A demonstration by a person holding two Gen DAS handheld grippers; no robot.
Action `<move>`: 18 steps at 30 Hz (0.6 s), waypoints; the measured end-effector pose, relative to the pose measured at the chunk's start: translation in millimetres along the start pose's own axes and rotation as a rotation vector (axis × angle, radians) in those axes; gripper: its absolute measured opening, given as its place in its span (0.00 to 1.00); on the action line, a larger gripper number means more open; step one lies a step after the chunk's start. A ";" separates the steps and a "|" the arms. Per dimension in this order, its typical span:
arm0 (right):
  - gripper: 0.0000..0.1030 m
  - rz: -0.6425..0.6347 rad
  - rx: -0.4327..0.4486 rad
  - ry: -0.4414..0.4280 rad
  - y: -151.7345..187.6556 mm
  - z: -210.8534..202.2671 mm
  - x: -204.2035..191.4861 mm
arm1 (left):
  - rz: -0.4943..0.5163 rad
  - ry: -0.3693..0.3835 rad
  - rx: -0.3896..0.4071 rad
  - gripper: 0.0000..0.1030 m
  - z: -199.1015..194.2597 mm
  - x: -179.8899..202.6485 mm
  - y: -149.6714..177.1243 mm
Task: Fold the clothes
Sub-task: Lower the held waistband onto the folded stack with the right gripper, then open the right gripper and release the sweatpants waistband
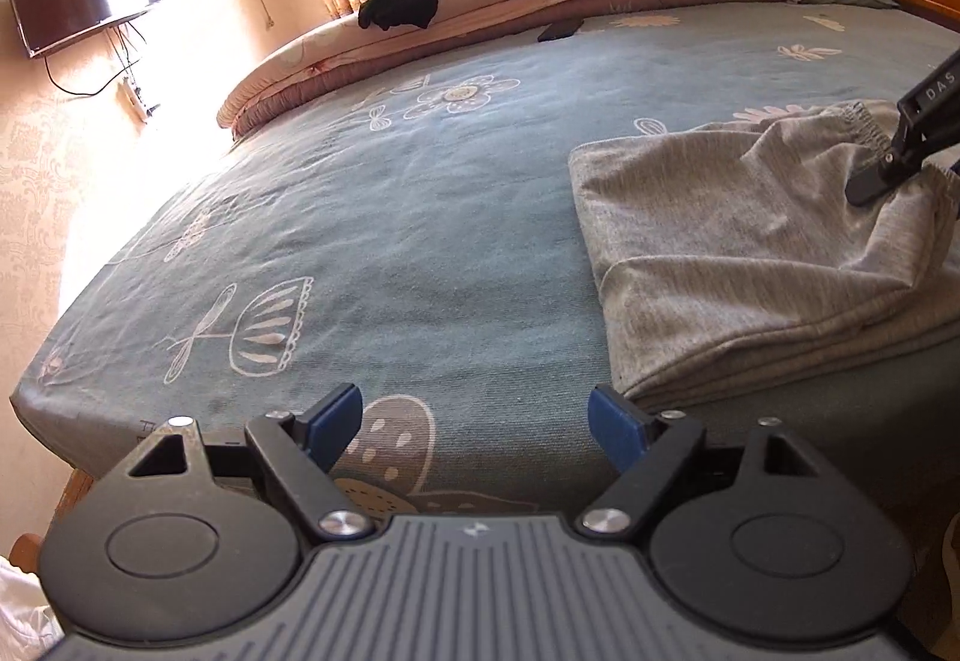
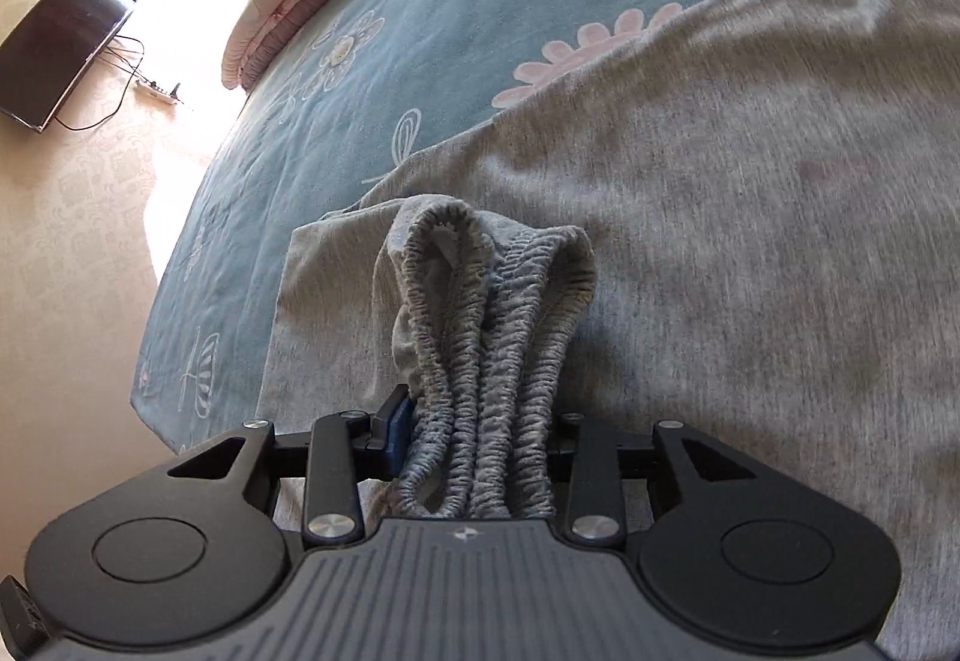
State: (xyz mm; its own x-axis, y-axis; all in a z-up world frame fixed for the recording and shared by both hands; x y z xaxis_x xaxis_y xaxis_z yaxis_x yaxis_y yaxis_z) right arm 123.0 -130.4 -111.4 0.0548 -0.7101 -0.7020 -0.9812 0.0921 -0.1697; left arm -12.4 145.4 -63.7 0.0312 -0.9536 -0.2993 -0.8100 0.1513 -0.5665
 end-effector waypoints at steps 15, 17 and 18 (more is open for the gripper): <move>0.52 -0.107 0.094 0.142 11.2 -32.0 -9.8 | 0.253 0.221 0.105 0.80 -5.3 38.8 -19.4; 0.52 -0.138 0.125 0.166 13.6 -47.6 -11.8 | 0.311 0.254 0.104 0.75 -3.1 42.5 -15.5; 0.52 -0.164 0.139 0.172 14.1 -57.8 -13.0 | 0.325 0.263 0.102 0.68 -1.2 41.2 -13.3</move>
State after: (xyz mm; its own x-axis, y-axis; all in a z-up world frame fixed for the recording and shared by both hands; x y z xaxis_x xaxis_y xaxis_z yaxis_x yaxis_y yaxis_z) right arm 97.7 -160.2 -64.7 0.1671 -0.8304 -0.5316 -0.9264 0.0524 -0.3730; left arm -1.1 103.7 -67.5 -0.3772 -0.8838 -0.2767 -0.6903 0.4675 -0.5522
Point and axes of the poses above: each gripper's, at about its wrist camera, not at the fingertips, and z roughly the way its jaws point, x to its right, y to its underside, the point moved 3 cm from there along z, roughly the way its jaws point, and after that the axes turned 13 degrees about -x, right-handed, at the moved point
